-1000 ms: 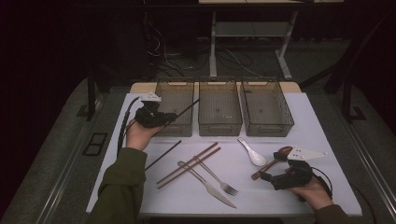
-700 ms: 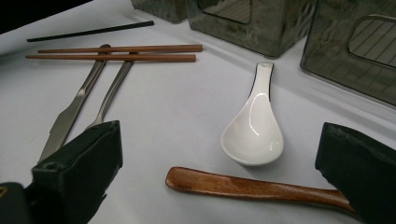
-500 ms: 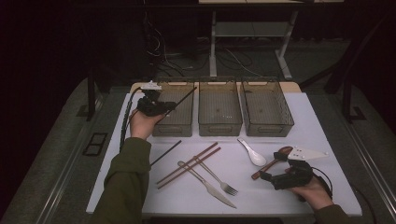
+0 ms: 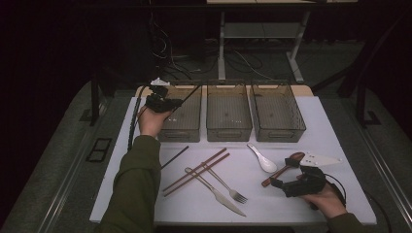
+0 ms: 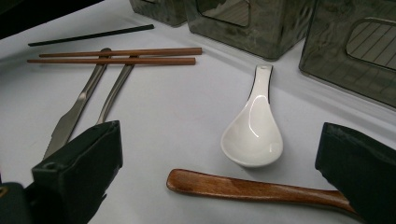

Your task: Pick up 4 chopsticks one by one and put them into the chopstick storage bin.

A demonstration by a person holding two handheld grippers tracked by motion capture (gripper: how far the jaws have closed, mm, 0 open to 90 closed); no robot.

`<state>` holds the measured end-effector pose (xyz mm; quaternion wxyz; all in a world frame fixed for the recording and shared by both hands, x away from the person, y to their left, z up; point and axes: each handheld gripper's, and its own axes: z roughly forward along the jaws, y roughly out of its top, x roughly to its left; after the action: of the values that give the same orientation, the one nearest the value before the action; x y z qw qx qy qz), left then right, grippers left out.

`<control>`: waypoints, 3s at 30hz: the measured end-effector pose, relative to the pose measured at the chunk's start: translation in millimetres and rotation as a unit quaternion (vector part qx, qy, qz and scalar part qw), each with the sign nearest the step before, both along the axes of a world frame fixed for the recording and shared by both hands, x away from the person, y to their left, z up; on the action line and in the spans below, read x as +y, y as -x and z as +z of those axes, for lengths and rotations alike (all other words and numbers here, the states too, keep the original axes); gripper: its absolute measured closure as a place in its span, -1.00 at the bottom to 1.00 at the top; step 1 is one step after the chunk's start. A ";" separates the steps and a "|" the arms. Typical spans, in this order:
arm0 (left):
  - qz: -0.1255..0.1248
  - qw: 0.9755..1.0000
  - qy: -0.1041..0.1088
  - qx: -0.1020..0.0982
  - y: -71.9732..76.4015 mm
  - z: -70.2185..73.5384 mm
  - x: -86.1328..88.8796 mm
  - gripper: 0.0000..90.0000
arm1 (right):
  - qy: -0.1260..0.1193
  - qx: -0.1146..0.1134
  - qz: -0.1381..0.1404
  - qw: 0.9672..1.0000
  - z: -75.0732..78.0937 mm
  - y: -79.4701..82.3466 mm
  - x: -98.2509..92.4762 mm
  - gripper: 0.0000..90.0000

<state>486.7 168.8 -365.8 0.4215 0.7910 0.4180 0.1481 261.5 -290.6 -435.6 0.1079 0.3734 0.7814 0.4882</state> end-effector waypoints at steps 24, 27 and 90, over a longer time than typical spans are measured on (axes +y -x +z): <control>0.047 0.998 0.008 0.036 -17.9 -13.0 3.5 0.64 | -0.001 0.000 0.001 1.000 0.1 0.6 -0.1 -0.99; 0.042 0.998 0.008 0.037 -15.9 -10.2 4.0 0.57 | -0.001 0.001 0.001 1.000 0.1 0.6 -0.3 -0.99; -0.077 0.997 0.009 -0.016 145.6 -35.0 29.5 -0.41 | -0.007 0.006 0.011 1.000 -2.9 -1.0 -6.6 -0.99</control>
<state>341.1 198.3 -400.7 0.4457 0.8144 0.3504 0.1238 262.5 -297.2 -438.4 0.0953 0.3690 0.7826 0.4922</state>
